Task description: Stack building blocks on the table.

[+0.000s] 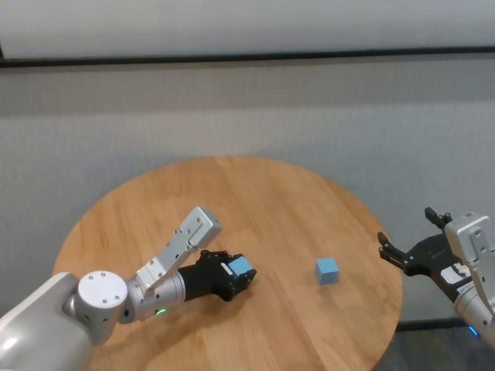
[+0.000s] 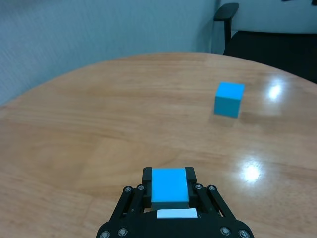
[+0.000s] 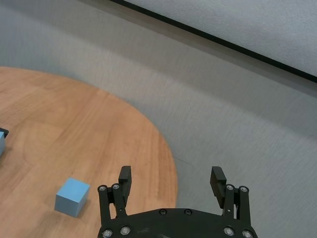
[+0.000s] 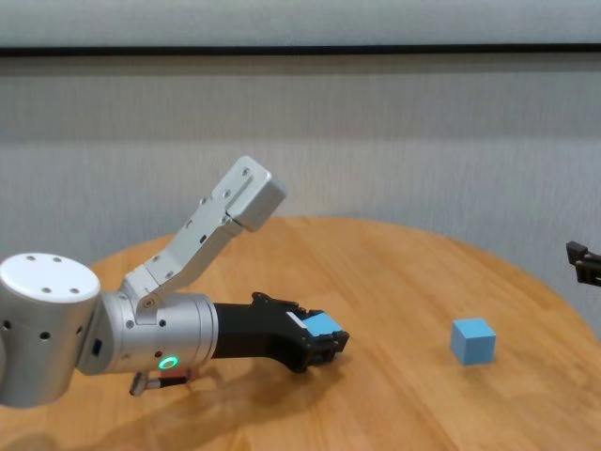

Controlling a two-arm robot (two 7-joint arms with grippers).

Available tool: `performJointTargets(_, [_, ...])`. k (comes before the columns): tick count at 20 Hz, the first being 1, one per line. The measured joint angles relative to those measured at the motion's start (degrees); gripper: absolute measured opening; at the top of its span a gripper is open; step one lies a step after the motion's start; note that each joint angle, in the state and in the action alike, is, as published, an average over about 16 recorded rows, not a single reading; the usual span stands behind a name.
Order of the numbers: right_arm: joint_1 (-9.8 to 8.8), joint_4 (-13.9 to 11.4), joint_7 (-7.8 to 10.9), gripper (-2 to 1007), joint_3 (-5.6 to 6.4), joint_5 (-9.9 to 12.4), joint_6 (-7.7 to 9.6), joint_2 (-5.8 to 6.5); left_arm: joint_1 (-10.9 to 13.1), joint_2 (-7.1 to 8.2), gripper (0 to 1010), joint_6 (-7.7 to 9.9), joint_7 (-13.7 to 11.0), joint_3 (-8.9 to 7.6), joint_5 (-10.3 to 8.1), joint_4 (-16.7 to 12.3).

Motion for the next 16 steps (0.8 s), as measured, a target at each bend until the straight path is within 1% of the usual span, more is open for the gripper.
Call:
performJointTargets(4, [0.0,0.0,0.0,1005,0.0,0.0,0.0,0.0,-0.6,-0.34,397,-0.32,0.0,-0.42,0.48,1.3])
performJointTargets(9, [0.0,0.0,0.0,1005,0.0,0.0,0.0,0.0,-1.1,-0.6,435,-0.23,-0.1,-1.1,0.7,1.8])
performJointTargets(13, [0.0,0.0,0.0,1005,0.0,0.0,0.0,0.0,-1.3,-0.56,509,0.27,-0.2,-1.61,0.74,1.2])
performJointTargets(16, [0.0,0.0,0.0,1005,0.0,0.0,0.0,0.0,-1.1,-0.15,592,1.11,-0.2,-2.26,0.39,-0.5])
